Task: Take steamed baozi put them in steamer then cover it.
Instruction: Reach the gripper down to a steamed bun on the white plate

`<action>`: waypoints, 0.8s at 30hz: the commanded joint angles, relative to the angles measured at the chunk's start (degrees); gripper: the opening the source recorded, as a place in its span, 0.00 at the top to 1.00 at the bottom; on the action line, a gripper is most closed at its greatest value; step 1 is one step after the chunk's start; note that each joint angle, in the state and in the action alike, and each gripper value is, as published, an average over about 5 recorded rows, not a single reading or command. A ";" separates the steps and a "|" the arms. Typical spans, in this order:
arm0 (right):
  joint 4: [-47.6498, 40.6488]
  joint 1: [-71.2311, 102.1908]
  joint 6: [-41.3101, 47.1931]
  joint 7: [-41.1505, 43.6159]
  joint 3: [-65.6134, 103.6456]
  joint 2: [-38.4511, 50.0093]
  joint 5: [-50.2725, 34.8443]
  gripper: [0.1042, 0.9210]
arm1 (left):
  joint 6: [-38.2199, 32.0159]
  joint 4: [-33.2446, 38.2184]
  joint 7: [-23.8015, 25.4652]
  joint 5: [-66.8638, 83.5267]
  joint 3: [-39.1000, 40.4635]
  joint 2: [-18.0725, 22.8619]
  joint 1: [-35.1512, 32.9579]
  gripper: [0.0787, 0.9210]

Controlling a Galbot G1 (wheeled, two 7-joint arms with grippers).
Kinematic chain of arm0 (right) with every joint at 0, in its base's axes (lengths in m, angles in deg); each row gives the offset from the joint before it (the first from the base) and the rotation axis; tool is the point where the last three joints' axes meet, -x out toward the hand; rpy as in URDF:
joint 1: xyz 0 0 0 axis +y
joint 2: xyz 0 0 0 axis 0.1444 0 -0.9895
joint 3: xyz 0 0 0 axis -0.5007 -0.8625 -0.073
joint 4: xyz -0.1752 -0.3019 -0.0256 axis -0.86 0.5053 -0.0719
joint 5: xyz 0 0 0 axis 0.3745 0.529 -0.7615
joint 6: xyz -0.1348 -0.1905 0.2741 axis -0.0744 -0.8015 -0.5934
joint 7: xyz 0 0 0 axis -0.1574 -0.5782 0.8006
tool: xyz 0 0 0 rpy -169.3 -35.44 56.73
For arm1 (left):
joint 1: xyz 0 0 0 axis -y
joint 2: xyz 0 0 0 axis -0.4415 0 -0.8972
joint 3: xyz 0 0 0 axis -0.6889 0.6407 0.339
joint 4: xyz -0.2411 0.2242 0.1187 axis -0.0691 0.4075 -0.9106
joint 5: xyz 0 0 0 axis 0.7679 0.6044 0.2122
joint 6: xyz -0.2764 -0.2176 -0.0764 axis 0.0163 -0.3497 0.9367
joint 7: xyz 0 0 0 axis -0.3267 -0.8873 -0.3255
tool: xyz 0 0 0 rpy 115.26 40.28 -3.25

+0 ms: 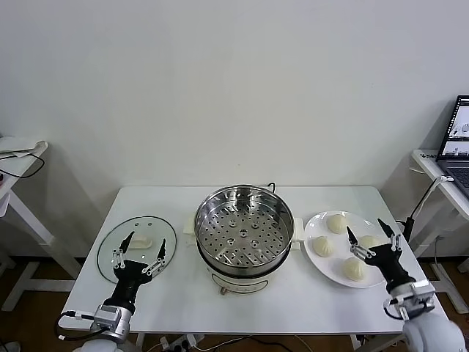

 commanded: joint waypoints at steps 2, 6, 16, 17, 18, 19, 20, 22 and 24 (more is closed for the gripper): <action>-10.24 -17.04 6.15 11.49 -10.62 22.44 10.10 0.12 | -0.08 0.26 0.03 0.10 -0.02 0.13 0.14 0.12; -16.55 -29.42 7.67 23.11 -22.77 28.91 12.44 0.12 | -0.05 0.77 0.06 0.47 -0.17 0.36 0.17 0.12; -31.61 -70.21 8.56 46.96 -61.65 27.57 14.28 0.12 | -0.14 0.60 0.06 0.74 -0.32 -0.26 0.87 0.12; -32.87 -73.02 8.51 49.29 -64.43 26.33 14.99 0.12 | -0.12 0.63 0.04 0.75 -0.24 -0.31 0.87 0.12; -34.12 -75.49 8.45 51.49 -67.00 25.09 15.73 0.12 | -0.10 0.64 0.03 0.74 -0.15 -0.27 0.86 0.12; -35.25 -76.95 8.50 53.23 -68.46 23.71 16.41 0.12 | -0.09 0.63 0.02 0.72 -0.05 -0.19 0.85 0.12; -36.53 -78.29 8.57 54.86 -69.79 22.20 17.17 0.12 | -0.09 0.62 0.01 0.69 0.05 -0.08 0.81 0.12; -39.19 -80.40 8.58 57.37 -71.96 19.28 18.59 0.12 | -0.10 0.59 0.01 0.63 0.15 0.18 0.73 0.12; -42.31 -81.57 8.27 58.69 -72.91 16.26 20.56 0.12 | -0.10 0.61 0.00 0.58 0.19 0.40 0.64 0.12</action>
